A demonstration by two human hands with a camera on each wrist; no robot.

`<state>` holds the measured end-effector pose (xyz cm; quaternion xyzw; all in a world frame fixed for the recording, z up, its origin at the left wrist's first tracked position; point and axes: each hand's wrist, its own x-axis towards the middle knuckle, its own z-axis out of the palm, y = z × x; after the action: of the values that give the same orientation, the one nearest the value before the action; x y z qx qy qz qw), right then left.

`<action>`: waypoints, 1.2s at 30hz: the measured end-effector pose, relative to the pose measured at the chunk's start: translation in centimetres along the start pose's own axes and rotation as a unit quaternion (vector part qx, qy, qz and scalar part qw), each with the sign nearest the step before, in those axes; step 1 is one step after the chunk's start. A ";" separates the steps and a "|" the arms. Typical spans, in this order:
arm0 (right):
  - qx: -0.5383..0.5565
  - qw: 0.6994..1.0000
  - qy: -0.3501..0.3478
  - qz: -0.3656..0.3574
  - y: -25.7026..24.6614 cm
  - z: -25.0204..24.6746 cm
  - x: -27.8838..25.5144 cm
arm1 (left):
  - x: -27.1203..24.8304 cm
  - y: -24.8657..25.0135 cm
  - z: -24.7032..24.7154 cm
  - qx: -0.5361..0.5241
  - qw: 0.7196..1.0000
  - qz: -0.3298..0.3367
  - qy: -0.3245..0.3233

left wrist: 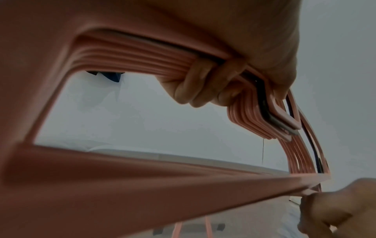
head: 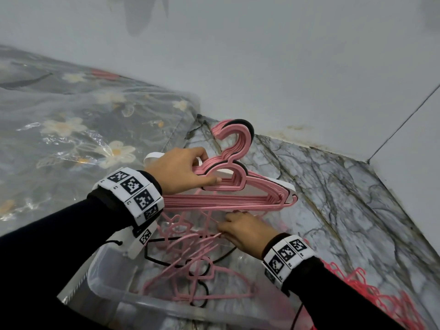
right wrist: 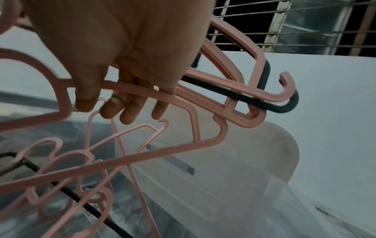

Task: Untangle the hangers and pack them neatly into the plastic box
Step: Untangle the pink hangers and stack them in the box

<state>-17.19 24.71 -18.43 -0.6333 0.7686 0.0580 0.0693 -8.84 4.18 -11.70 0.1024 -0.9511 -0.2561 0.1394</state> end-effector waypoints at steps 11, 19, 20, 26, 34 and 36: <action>-0.011 0.997 -0.041 0.064 -0.2 -0.3 -0.7 | -0.4 0.1 -0.7 -0.081 0.996 -0.017 0.031; 0.295 0.943 0.063 0.139 2.8 -3.3 -0.9 | -0.7 -0.6 -1.2 -0.051 0.998 -0.019 0.041; 0.324 0.932 0.082 0.142 3.1 -3.7 -1.0 | -0.7 -0.6 -1.2 -0.053 0.998 -0.018 0.041; 0.416 0.876 0.216 0.116 3.7 -6.3 -1.7 | -0.4 -1.0 -0.8 -0.072 0.997 -0.022 0.035; 0.283 0.870 0.369 0.166 4.1 -7.1 -2.5 | -0.5 -0.8 -0.3 -0.061 0.997 -0.022 0.037; 0.264 0.872 0.380 0.157 3.6 -7.0 -2.3 | -0.6 -0.5 0.0 -0.064 0.997 -0.015 0.028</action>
<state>-20.56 26.39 -11.11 -0.4350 0.8117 -0.3827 -0.0736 -8.20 3.89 -12.11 0.1152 -0.9268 -0.3154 0.1684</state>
